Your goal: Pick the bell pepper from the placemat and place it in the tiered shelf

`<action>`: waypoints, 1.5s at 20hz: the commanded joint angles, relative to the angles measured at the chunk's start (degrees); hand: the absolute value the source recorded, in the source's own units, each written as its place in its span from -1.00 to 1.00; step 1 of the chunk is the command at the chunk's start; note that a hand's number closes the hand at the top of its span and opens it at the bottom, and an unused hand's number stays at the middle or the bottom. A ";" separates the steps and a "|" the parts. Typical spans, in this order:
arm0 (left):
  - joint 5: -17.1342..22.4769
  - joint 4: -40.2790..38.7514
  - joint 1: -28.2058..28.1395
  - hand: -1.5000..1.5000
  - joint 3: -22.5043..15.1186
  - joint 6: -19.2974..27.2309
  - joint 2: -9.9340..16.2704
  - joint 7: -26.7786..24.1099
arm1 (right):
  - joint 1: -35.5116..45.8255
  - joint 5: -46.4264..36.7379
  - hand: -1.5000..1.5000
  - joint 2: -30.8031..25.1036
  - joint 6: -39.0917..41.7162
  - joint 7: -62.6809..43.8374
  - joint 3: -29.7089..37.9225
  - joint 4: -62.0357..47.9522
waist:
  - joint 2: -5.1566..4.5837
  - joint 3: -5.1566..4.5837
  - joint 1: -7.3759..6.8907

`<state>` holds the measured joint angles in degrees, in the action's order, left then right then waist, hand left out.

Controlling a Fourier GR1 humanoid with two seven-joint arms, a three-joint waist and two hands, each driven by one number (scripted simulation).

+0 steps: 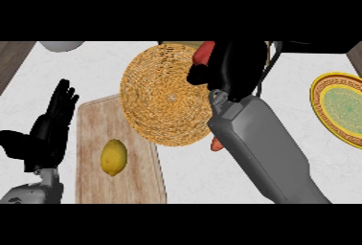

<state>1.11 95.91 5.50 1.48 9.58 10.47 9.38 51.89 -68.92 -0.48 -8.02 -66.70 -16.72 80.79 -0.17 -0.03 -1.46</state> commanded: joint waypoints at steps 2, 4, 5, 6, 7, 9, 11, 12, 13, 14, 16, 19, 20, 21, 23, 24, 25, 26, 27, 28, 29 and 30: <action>1.67 -1.44 1.03 0.00 2.54 -1.78 1.68 -0.78 | 1.80 -0.77 1.00 0.46 -10.64 -6.44 1.54 -7.30 | -0.13 0.00 0.02; -0.77 -0.46 0.46 0.00 -0.50 -0.21 -0.43 -0.83 | 3.16 -0.96 1.00 0.46 -13.96 -2.08 6.22 -11.80 | -0.30 0.02 -0.13; -1.22 -1.71 -0.07 0.00 -0.84 0.10 -1.12 -1.64 | 0.91 -0.79 1.00 0.46 -16.63 2.55 7.27 -14.04 | -0.34 0.03 0.17; 0.39 -0.10 0.54 0.00 0.71 -1.10 0.44 0.02 | 2.03 -0.22 1.00 0.46 -18.47 -0.52 5.08 -14.84 | -0.22 0.03 -0.27; -0.86 0.59 0.91 0.00 -0.40 0.95 -1.15 1.45 | 1.73 -0.21 1.00 0.34 -18.99 5.93 10.16 -18.16 | -0.31 0.06 0.07; -0.26 -1.27 2.23 0.00 1.05 -0.51 0.26 0.28 | 4.14 0.52 1.00 0.46 -21.79 3.54 7.34 -21.80 | -0.23 0.02 -0.02; -0.95 1.20 -1.13 0.00 -0.10 -0.11 -0.92 -0.51 | 8.20 1.80 1.00 0.46 -17.52 4.32 9.13 -26.12 | -0.11 0.01 0.01; -2.71 -0.01 0.90 0.00 -1.70 1.50 -2.16 0.90 | 8.16 0.62 1.00 0.46 -19.53 2.26 10.40 -24.38 | -0.13 0.02 0.27; -2.03 4.16 -0.98 0.00 -2.11 0.68 -1.45 2.62 | 4.95 0.82 1.00 0.46 -27.18 4.71 11.77 -24.03 | -0.25 0.08 -0.59; -1.44 1.44 0.04 0.00 -1.12 0.54 -1.58 1.42 | 4.53 2.14 1.00 0.46 -27.76 3.77 11.35 -22.20 | -0.18 0.05 -0.02; -0.44 3.27 -2.26 0.00 -0.63 -0.79 -0.84 1.09 | 5.45 5.78 -1.00 0.47 -29.49 6.92 13.44 -27.24 | -0.25 0.04 -0.58; 0.34 -1.46 1.06 0.00 1.62 -1.68 -0.01 -0.96 | 7.21 10.26 -1.00 0.47 -30.74 12.34 16.13 -32.43 | -0.32 0.03 0.11; 0.42 -2.26 3.84 0.00 2.37 -1.21 0.33 1.16 | 7.02 11.97 -1.00 0.47 -30.77 11.75 14.42 -32.19 | -0.21 0.03 0.32; 1.28 3.96 -5.56 0.00 1.02 -3.14 0.04 -1.45 | 9.69 11.65 -1.00 0.47 -30.62 15.44 18.27 -36.09 | -0.19 0.03 -0.45; -1.53 0.76 1.77 0.00 0.62 0.28 -0.75 2.49 | 11.57 14.75 -1.00 0.01 -32.93 18.72 19.65 -38.25 | -0.38 0.06 -0.05; -0.56 4.03 -2.55 0.00 0.45 -0.78 -1.01 2.21 | 10.54 15.68 -1.00 0.46 -32.16 17.77 16.54 -37.17 | -0.06 0.04 0.10; -0.61 0.21 -0.31 0.00 0.79 -0.88 -1.35 0.21 | 11.99 16.21 -1.00 -0.55 -33.33 21.66 19.96 -39.24 | -0.24 0.03 0.21; 1.01 -1.07 0.45 0.00 3.26 -2.60 0.51 -1.47 | 9.16 17.64 -1.00 -0.02 -34.71 24.93 19.79 -38.38 | -0.23 0.03 0.36; 1.03 1.18 -1.97 0.00 3.08 -2.63 0.45 -0.45 | 12.89 16.53 -1.00 -0.26 -32.44 21.85 19.78 -37.01 | -0.03 0.03 0.41; -2.71 -1.51 2.27 0.00 0.78 1.15 -2.11 -0.55 | 12.14 16.83 -1.00 0.45 -33.98 22.55 18.43 -36.44 | -0.07 0.03 0.72; 1.73 1.05 -0.08 0.00 3.72 -3.05 1.05 1.29 | 12.16 17.54 -1.00 0.46 -35.62 21.85 17.25 -35.54 | 0.02 0.03 0.36; -1.20 -1.07 1.99 0.00 1.45 -0.23 -1.27 1.12 | 13.19 18.33 -1.00 0.46 -36.81 24.44 19.44 -35.35 | -0.13 0.04 0.54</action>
<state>0.89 96.12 5.87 3.35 8.39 9.97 9.85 63.12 -52.76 -0.28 -40.60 -45.63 1.60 45.19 -0.20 0.06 -1.00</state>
